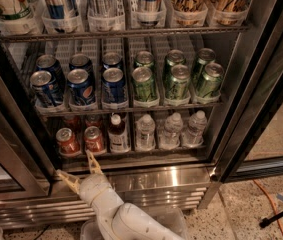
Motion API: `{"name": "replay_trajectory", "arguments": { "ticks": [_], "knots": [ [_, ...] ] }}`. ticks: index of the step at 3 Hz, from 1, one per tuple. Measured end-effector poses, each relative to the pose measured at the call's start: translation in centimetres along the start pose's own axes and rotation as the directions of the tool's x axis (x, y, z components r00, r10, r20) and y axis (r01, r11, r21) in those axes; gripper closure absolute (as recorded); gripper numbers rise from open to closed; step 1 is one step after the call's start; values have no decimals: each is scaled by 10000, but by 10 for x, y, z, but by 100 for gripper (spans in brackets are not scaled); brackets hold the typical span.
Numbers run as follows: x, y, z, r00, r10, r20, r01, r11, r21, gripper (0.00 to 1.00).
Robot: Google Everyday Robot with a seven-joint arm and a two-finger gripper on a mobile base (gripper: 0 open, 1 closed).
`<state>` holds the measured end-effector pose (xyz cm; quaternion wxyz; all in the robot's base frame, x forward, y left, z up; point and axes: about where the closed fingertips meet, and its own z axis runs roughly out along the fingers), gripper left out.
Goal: Pick coke can from bottom shelf of fridge
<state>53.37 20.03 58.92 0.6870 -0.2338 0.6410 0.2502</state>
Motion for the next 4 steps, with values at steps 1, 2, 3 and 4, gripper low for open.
{"name": "replay_trajectory", "arguments": {
  "ticks": [1,2,3,4],
  "knots": [
    [0,0,0,10000,0,0,0,10000,0,32],
    [0,0,0,10000,0,0,0,10000,0,19],
    [0,0,0,10000,0,0,0,10000,0,20],
    [2,0,3,9998,-183,-69,182,9998,-44,22]
  ]
}}
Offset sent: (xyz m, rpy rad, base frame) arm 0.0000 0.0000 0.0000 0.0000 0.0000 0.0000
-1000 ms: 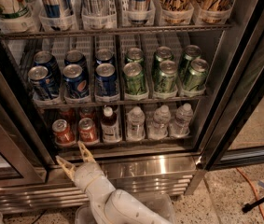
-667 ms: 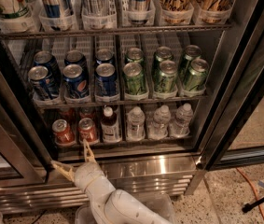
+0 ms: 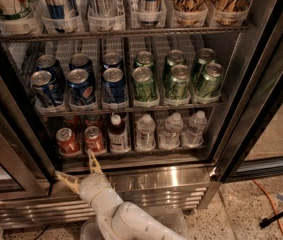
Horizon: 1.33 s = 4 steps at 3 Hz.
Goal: Pick coke can from bottom shelf of fridge
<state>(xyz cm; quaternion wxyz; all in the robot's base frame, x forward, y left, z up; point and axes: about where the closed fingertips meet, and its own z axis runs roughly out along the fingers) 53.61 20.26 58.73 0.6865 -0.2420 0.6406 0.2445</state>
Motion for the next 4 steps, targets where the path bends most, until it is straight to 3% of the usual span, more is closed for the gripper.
{"name": "replay_trajectory", "arguments": {
  "ticks": [2,4],
  "knots": [
    [4,-1,12,9991,-394,-177,392,9992,-123,34],
    [6,-6,36,9964,-793,-304,776,9956,-528,37]
  ]
}}
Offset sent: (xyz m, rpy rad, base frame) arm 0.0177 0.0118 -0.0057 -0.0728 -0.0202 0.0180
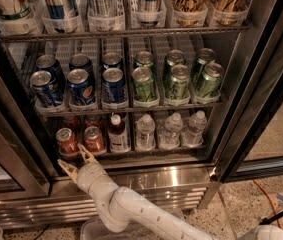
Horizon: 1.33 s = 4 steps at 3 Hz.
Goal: Pick coke can from bottom shelf of fridge
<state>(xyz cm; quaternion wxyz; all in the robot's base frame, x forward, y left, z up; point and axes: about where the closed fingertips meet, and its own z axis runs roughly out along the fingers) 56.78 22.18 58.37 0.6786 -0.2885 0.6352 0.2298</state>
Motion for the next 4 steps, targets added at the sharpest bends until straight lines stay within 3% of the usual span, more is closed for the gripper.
{"name": "replay_trajectory", "arguments": {
  "ticks": [3,4],
  "knots": [
    [1,-11,31,9997,-99,240,101,9999,-72,36],
    [-5,-11,61,9981,-136,600,147,9997,-173,36]
  ]
}}
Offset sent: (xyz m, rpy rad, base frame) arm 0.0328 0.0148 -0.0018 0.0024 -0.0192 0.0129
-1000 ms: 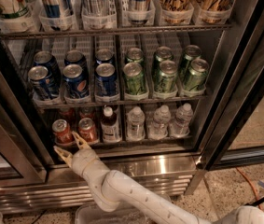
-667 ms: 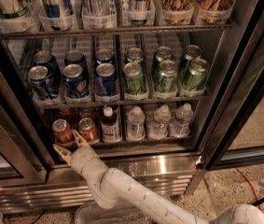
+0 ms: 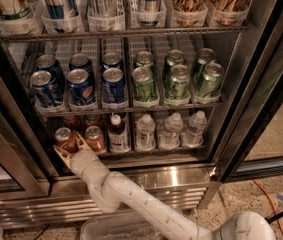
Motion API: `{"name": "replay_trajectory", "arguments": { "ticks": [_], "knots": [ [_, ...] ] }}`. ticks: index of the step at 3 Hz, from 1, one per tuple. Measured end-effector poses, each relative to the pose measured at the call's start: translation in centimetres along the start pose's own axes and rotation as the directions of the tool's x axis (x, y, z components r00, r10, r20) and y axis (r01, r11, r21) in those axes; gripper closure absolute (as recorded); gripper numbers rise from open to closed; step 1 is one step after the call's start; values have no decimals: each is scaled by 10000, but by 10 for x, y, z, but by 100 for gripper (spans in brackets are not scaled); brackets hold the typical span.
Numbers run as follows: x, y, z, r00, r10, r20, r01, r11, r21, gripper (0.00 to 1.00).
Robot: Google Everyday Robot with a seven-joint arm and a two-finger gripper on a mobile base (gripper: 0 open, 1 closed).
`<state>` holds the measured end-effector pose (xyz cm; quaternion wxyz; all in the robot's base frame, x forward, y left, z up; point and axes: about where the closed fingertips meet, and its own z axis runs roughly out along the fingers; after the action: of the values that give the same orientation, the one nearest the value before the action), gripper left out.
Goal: Pick coke can from bottom shelf of fridge
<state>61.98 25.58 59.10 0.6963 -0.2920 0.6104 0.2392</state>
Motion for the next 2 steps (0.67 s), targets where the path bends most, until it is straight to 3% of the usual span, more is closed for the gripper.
{"name": "replay_trajectory", "arguments": {
  "ticks": [1,2],
  "knots": [
    [1,1,8,10000,21,5,-21,10000,-72,35],
    [1,1,7,10000,21,6,-21,10000,-72,55]
  ]
}}
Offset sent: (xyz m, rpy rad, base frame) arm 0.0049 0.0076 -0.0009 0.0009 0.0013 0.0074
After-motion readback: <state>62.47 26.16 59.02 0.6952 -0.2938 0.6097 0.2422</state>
